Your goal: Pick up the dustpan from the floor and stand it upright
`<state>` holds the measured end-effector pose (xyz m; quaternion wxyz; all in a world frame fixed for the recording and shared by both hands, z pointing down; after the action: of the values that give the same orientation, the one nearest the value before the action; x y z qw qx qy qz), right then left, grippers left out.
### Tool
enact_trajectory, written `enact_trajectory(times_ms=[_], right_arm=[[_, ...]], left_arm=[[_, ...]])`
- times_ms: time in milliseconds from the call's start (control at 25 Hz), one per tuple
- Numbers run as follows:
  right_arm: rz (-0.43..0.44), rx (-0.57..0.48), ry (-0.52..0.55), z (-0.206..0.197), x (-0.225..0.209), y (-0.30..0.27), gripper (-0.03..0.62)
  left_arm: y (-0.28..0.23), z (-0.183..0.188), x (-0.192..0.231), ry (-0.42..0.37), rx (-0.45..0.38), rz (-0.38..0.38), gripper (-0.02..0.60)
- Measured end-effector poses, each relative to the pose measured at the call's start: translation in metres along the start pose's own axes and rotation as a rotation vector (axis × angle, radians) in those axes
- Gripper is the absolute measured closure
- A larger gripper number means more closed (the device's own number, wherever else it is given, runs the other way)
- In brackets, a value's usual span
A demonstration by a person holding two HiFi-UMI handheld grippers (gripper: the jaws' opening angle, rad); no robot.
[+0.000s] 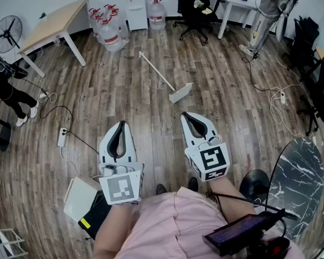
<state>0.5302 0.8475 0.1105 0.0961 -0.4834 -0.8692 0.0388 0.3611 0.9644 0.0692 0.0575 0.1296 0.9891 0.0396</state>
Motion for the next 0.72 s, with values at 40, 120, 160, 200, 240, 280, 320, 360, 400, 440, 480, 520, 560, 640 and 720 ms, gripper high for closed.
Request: enact_trajectory(times_ms=[40, 120, 160, 200, 240, 280, 320, 360, 400, 440, 480, 520, 560, 640, 720], right_arm=[[-0.003, 0.006, 0.002, 0.0, 0.003, -0.003, 0.594], [-0.013, 0.022, 0.007, -0.002, 0.009, -0.01, 0.594], [-0.018, 0.031, 0.011, -0.002, 0.012, -0.013, 0.594], [-0.023, 0.039, 0.014, -0.003, 0.014, -0.016, 0.594], [-0.026, 0.044, 0.016, -0.003, 0.017, -0.018, 0.594], [-0.027, 0.041, 0.015, -0.003, 0.018, -0.02, 0.594], [-0.025, 0.031, 0.013, -0.002, 0.02, -0.022, 0.594], [-0.022, 0.015, 0.009, -0.001, 0.02, -0.024, 0.594], [-0.016, 0.002, 0.004, 0.0, 0.02, -0.025, 0.592], [-0.01, -0.001, 0.0, 0.001, 0.018, -0.027, 0.545], [-0.004, 0.003, 0.0, 0.0, 0.016, -0.03, 0.432], [-0.004, 0.008, 0.001, -0.001, 0.012, -0.032, 0.401], [-0.008, 0.012, 0.004, -0.002, 0.008, -0.035, 0.401], [-0.02, 0.015, 0.009, -0.006, -0.005, -0.043, 0.401], [-0.028, 0.019, 0.011, -0.012, -0.021, -0.055, 0.401]], left_arm=[[0.0, -0.001, 0.004, -0.001, -0.002, -0.004, 0.568], [0.001, -0.005, 0.012, 0.005, 0.001, -0.01, 0.568], [0.001, -0.006, 0.016, 0.011, 0.006, -0.012, 0.568], [0.002, -0.009, 0.019, 0.015, 0.011, -0.015, 0.568], [0.002, -0.011, 0.023, 0.017, 0.017, -0.017, 0.568], [0.001, -0.013, 0.027, 0.019, 0.024, -0.017, 0.568], [0.0, -0.015, 0.031, 0.021, 0.029, -0.016, 0.568], [-0.002, -0.017, 0.034, 0.02, 0.031, -0.013, 0.568], [-0.005, -0.018, 0.037, 0.015, 0.033, -0.009, 0.568], [-0.008, -0.019, 0.039, 0.008, 0.035, -0.006, 0.568], [-0.011, -0.02, 0.039, 0.009, 0.039, -0.007, 0.568], [-0.015, -0.023, 0.038, 0.017, 0.047, -0.011, 0.568], [-0.019, -0.026, 0.037, 0.02, 0.054, -0.015, 0.568], [-0.031, -0.034, 0.035, 0.005, 0.062, -0.019, 0.568], [-0.047, -0.043, 0.035, -0.018, 0.071, -0.017, 0.568]])
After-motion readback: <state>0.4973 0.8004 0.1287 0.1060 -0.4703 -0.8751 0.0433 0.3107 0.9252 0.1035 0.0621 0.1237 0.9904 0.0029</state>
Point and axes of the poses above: the fingertips, and each gripper's own axes: y backward along the fingers, x to its left, z out of its top, the point moved 6 cm from there along y, backward along the fingers, and after that the axes turned 5 degrees about z, right-handed, at the moved point
